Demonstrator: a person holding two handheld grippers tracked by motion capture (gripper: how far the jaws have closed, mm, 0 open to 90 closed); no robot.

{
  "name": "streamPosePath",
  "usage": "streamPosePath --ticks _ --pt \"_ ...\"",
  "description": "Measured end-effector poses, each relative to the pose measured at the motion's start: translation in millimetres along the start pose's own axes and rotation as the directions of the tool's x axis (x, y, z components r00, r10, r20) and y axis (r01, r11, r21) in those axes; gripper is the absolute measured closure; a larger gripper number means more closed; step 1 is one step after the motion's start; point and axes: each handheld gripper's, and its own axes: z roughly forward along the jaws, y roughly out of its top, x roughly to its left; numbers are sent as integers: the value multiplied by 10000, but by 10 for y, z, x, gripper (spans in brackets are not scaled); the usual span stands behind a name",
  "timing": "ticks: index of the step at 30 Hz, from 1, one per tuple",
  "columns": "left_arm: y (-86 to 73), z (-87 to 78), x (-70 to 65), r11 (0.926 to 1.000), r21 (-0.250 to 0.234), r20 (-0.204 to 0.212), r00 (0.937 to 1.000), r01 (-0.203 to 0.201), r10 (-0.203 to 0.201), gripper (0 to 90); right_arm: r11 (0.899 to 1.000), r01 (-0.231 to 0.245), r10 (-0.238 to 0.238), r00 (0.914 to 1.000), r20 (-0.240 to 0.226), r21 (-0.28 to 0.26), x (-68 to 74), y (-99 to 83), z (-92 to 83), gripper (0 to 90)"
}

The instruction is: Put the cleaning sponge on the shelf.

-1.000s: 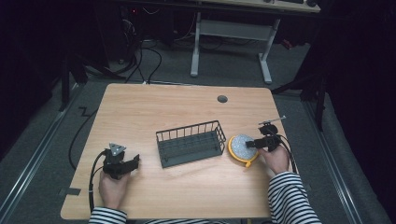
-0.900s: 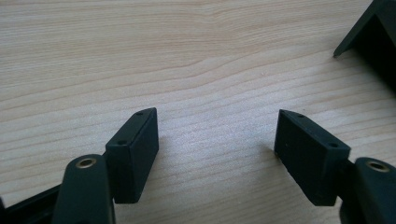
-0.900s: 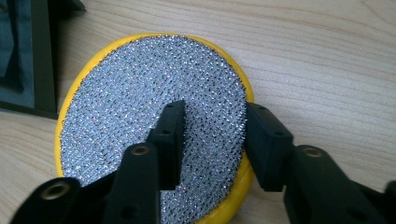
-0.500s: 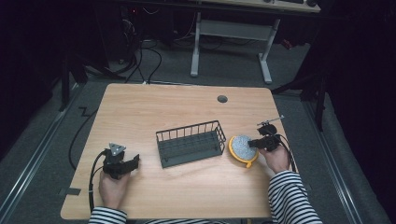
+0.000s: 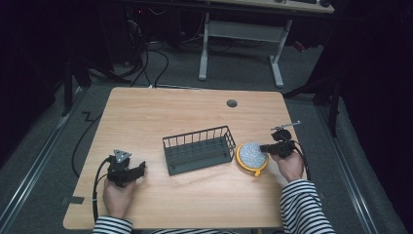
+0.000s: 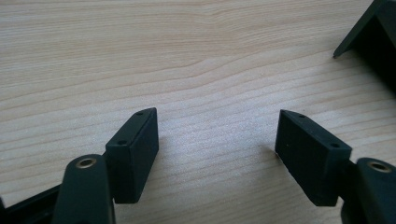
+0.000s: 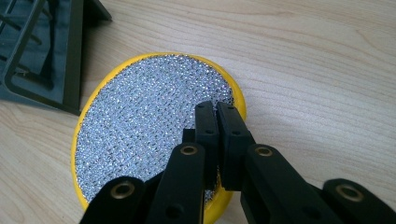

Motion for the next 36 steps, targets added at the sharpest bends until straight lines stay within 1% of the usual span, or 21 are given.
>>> streamPosePath --ticks 2,3,4,7,8,11,12,13,16,21,25,28,29,33,36 --pt "0 0 1 10000 1 8 10000 6 -6 308 10000 1 -1 10000 4 39 5 -1 -3 886" --pt "-1 0 1 10000 -2 9 10000 4 -4 308 9997 79 -82 9999 122 228 8 -12 6 888" --pt "0 0 1 10000 0 7 10000 -5 5 308 9997 51 -53 9999 118 245 11 -17 2 889" --pt "-1 2 -3 10000 -21 -18 10000 -3 3 308 9999 98 -98 10000 -8 91 20 -15 -41 890" --pt "-1 2 -3 10000 -21 -18 10000 -3 3 308 10000 61 -61 10000 -23 78 31 -9 -62 891" --pt "-1 0 -12 10000 12 -61 10000 -43 43 307 9999 166 -166 9999 -9 -20 45 -5 -113 891" --pt "-1 2 -18 10000 17 -88 9999 -71 71 307 9993 282 -282 9996 6 -225 68 -16 -182 892" --pt "-1 1 -16 10000 24 -85 9999 -74 74 307 9989 312 -313 9995 -15 -350 63 -27 -202 892" --pt "-2 0 -8 10000 -7 -32 10000 -6 6 307 9984 388 -388 9992 9 -407 42 -34 -238 893" --pt "-2 -1 -8 10000 -4 -26 10000 -8 8 306 9953 329 -345 9993 -159 -910 21 -38 -334 894" --pt "-3 -2 -3 10000 -10 3 10000 31 -31 306 9939 456 -471 9988 -127 -1001 38 -42 -375 894" --pt "-3 -2 -4 10000 -22 -3 10000 33 -33 306 9932 416 -435 9989 -159 -1087 45 -40 -406 894" --pt "-4 -1 -3 10000 -27 0 10000 38 -38 306 9914 524 -542 9985 -115 -1199 49 -27 -450 894" --pt "-3 -2 -1 10000 -25 13 10000 47 -47 306 9880 624 -640 9979 -69 -1416 69 4 -541 894" --pt "-4 -2 0 10000 -33 29 10000 59 -59 306 9866 556 -593 9981 -196 -1534 67 10 -581 894"
